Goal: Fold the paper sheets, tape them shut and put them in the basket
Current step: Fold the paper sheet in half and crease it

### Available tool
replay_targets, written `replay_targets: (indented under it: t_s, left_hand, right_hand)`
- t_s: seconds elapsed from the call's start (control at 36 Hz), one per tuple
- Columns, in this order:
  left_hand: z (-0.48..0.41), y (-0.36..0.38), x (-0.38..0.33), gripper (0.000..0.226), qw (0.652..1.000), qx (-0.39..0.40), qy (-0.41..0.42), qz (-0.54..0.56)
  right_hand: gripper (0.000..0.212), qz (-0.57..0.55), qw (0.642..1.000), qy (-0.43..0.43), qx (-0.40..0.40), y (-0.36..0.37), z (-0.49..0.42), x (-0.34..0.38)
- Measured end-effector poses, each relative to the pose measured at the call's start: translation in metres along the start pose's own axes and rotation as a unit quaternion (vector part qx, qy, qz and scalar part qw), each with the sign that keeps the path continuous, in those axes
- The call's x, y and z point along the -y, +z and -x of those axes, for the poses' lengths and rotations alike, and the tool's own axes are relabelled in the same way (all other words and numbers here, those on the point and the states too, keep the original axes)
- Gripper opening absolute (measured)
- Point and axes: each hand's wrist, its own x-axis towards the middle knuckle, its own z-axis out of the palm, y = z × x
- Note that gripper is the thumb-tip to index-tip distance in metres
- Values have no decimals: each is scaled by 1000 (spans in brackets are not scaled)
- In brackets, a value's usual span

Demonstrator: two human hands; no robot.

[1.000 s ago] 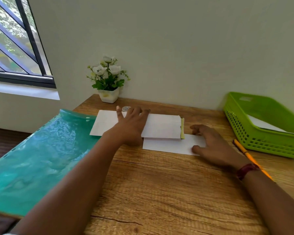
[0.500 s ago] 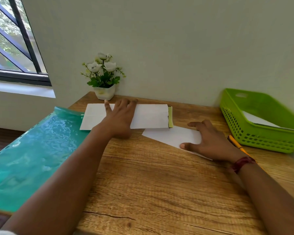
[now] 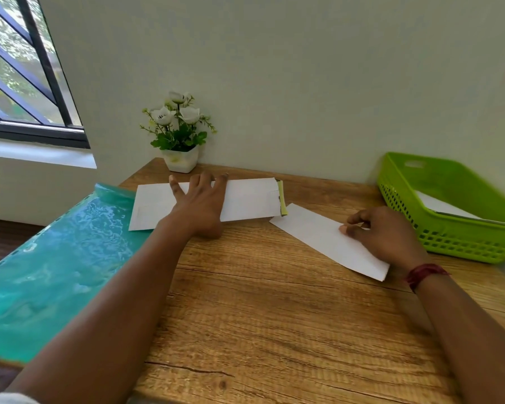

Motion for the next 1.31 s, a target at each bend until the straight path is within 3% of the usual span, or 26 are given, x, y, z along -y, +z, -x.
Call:
replay_targets:
  t_s: [0.14, 0.28, 0.47, 0.64, 0.83, 1.19, 1.31]
  left_hand:
    - [1, -2, 0, 108, 1000, 13, -7, -3]
    - [1, -3, 1, 108, 1000, 22, -11, 4]
    - [-1, -2, 2, 109, 999, 31, -10, 10]
    - [-1, -2, 3, 110, 999, 34, -16, 13]
    - [-1, -2, 3, 109, 999, 30, -21, 11]
    - [0, -3, 0, 110, 1000, 12, -1, 17]
    - [1, -3, 1, 111, 1000, 0, 11, 16]
  right_hand:
    - [18, -12, 999, 22, 40, 0, -1, -4]
    - [15, -24, 997, 67, 28, 0, -3, -9]
    - [18, -52, 990, 89, -97, 0, -4, -8]
    - [10, -244, 950, 116, -156, -3, -7, -6]
    - [9, -352, 924, 94, -116, -5, -2, 2]
    - [5, -307, 949, 34, -70, -4, -1, 2]
    - [15, -303, 953, 6, -29, -5, 1, 5]
